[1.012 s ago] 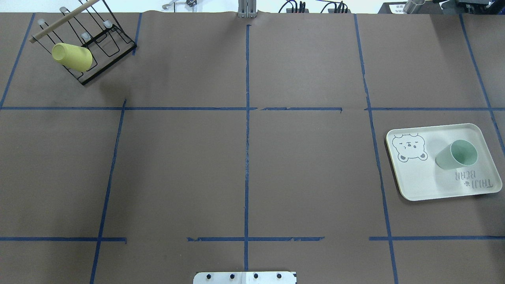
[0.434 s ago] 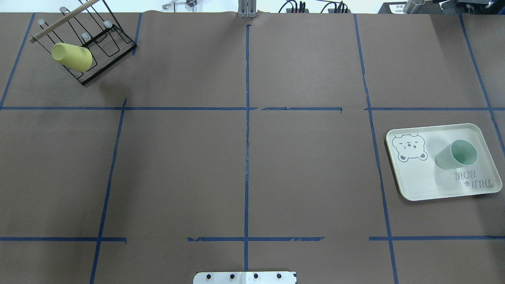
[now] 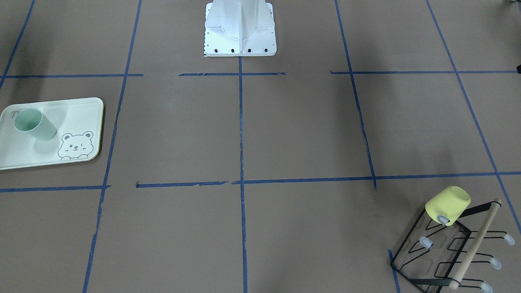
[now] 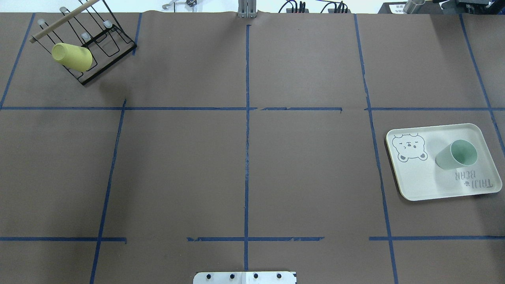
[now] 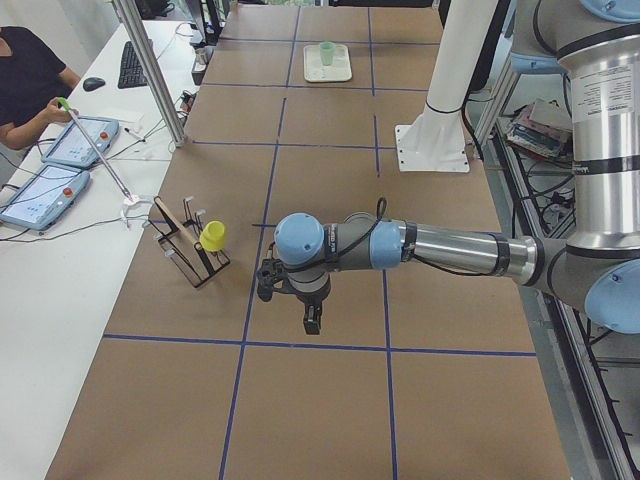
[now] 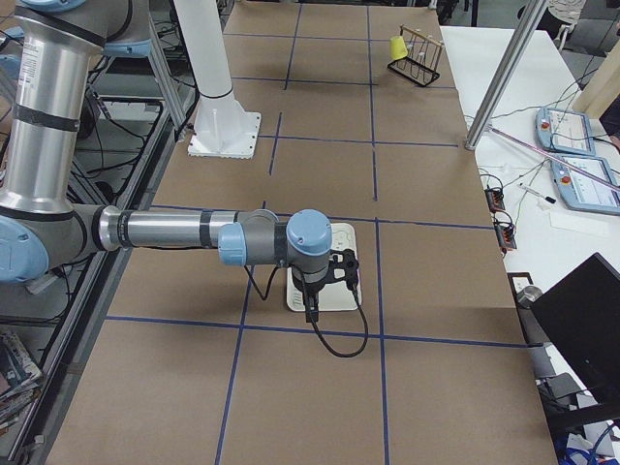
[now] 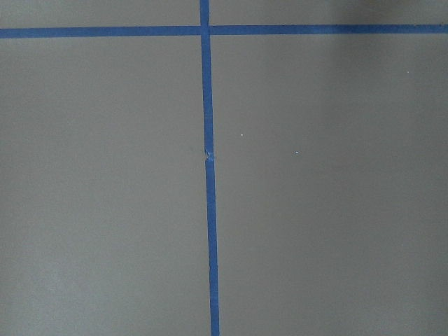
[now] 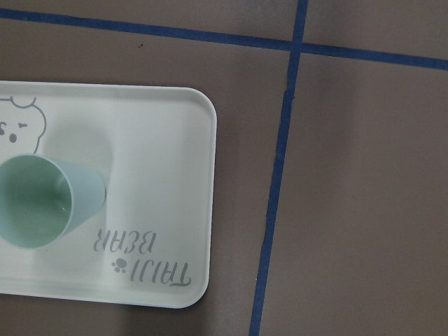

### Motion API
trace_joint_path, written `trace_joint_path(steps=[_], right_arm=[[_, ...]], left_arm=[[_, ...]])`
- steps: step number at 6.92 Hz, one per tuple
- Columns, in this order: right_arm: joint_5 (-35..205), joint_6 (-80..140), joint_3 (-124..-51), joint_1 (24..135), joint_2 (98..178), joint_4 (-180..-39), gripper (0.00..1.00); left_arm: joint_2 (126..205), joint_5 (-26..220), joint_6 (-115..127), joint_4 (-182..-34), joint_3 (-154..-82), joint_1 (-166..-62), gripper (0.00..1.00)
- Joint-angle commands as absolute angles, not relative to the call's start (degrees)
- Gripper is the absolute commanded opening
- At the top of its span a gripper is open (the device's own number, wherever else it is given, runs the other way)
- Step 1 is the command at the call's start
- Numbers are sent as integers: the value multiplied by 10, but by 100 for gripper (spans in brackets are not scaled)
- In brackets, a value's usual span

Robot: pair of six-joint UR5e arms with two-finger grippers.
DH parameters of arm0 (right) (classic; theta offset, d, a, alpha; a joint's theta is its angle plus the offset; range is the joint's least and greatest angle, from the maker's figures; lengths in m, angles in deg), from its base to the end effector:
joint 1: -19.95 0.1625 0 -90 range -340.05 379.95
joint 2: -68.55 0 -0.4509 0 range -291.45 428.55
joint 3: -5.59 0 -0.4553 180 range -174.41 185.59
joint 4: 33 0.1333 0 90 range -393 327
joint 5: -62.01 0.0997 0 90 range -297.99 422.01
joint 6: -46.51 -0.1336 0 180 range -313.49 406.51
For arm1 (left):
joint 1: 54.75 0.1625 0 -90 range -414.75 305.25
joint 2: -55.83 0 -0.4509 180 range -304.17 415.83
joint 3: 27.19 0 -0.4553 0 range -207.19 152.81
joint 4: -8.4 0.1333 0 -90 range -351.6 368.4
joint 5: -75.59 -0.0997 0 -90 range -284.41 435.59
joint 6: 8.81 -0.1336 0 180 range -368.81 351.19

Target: Left arm grabs green cup and hands to right arm on tray

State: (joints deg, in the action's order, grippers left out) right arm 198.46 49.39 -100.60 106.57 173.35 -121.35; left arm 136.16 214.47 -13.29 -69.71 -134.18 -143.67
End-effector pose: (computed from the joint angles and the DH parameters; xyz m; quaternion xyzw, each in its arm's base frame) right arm 0.0102 -0.4458 0.6740 0.0227 -0.3943 -0.0606 0.9167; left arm -0.0238 -0.4688 0.6445 -0.0240 0.4143 0.0276 0.9094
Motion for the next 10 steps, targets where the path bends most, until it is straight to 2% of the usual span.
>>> trace_joint_path(steps=[1,4,8,10], right_arm=[[1986,494,-1006,1058,1737,-1234,100],[1981,493,-1004,1051,1733,-1234,100],[1988,494,-1012,1049,1732,-1231,100],[1985,495,-1012,1041,1730,-1231,100]], left_arm=[[1360,2140,-134,-699,-1340,-1435,100],[1355,2141,-136,-702,-1334,-1434,100],[1364,2144,-136,-791,-1258,-1432,100],[1363,2146,-136,-793,-1260,-1432,100]])
